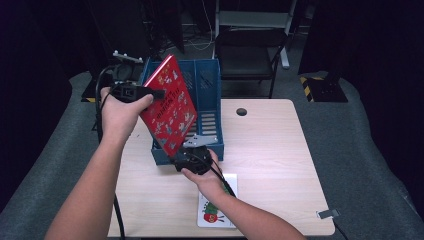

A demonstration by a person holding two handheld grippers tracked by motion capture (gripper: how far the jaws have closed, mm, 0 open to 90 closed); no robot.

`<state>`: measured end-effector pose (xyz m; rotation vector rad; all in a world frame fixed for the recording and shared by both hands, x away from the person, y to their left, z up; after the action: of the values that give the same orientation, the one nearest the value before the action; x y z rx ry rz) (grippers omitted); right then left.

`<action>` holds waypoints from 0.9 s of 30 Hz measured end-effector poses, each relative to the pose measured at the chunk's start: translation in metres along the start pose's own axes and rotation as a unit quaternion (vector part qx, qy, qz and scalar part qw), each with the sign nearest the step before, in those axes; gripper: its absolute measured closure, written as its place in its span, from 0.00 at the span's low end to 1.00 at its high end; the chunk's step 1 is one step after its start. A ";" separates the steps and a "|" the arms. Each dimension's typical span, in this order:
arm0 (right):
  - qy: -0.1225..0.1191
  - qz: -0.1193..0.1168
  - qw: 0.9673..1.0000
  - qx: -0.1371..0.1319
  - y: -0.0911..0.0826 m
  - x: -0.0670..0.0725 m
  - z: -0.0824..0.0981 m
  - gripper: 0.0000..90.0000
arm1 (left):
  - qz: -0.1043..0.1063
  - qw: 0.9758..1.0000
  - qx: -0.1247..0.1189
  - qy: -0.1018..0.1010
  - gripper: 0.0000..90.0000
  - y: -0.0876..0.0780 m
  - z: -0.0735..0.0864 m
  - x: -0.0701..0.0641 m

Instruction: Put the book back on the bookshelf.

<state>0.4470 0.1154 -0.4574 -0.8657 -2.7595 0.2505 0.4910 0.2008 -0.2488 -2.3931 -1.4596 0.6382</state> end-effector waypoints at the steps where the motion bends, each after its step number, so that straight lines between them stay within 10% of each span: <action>1: 0.000 0.000 1.000 0.001 0.001 0.000 0.000 0.52 | 0.001 1.000 0.001 0.000 0.85 0.000 0.000 0.000; 27: -0.007 -0.002 1.000 -0.005 0.011 -0.012 -0.010 0.52 | -0.031 0.999 -0.010 -0.023 0.86 0.006 -0.011 0.015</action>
<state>0.4653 0.1183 -0.4527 -0.8628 -2.7776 0.2443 0.5076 0.2116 -0.2451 -2.3529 -1.5610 0.6715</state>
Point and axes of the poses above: each handheld gripper's, and its own axes: y roughly forward along the jaws, z roughly out of its underside, x roughly to its left, the point moved 8 cm from there along y, roughly forward along the jaws, and after that the axes turned 13 degrees about -x, right-handed, at the moved point
